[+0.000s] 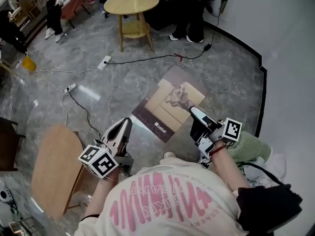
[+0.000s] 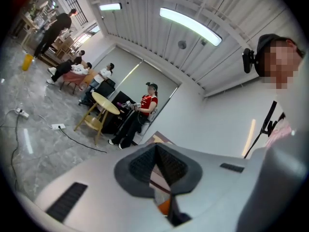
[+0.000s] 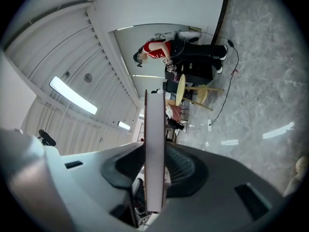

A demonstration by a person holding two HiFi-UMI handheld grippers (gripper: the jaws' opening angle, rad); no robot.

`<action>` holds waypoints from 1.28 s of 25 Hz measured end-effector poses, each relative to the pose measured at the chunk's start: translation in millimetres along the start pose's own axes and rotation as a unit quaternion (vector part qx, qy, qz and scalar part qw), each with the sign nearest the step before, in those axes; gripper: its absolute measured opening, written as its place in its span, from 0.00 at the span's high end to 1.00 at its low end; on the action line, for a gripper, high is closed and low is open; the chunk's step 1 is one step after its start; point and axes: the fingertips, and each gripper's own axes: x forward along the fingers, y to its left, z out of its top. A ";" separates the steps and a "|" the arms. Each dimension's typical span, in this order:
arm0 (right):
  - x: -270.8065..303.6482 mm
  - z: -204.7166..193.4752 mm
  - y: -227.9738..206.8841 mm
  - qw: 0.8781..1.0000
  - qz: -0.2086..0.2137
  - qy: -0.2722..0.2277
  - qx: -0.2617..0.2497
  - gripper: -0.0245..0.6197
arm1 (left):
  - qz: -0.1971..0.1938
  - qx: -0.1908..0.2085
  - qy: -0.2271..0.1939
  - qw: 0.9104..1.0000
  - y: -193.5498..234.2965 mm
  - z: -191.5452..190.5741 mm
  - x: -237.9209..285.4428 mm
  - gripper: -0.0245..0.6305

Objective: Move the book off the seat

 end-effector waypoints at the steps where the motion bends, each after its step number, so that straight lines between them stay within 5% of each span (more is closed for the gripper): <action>1: 0.4 -2.4 2.2 1.000 0.002 0.010 0.001 0.74 | 0.009 -0.001 -0.007 1.000 -3.5 -0.3 -7.7 0.95; 7: 24.8 -22.4 10.9 0.996 0.014 0.091 0.016 0.74 | 0.088 -0.008 -0.061 0.994 -12.1 3.0 -62.8 0.95; 14: 88.0 -33.9 -14.0 0.981 0.029 0.189 0.044 0.74 | 0.182 -0.030 -0.118 0.976 16.1 -0.4 -86.8 0.95; 32: 168.6 -180.6 26.0 0.926 0.067 0.362 0.081 0.74 | 0.346 -0.049 -0.232 0.908 2.8 -8.4 -256.9 0.95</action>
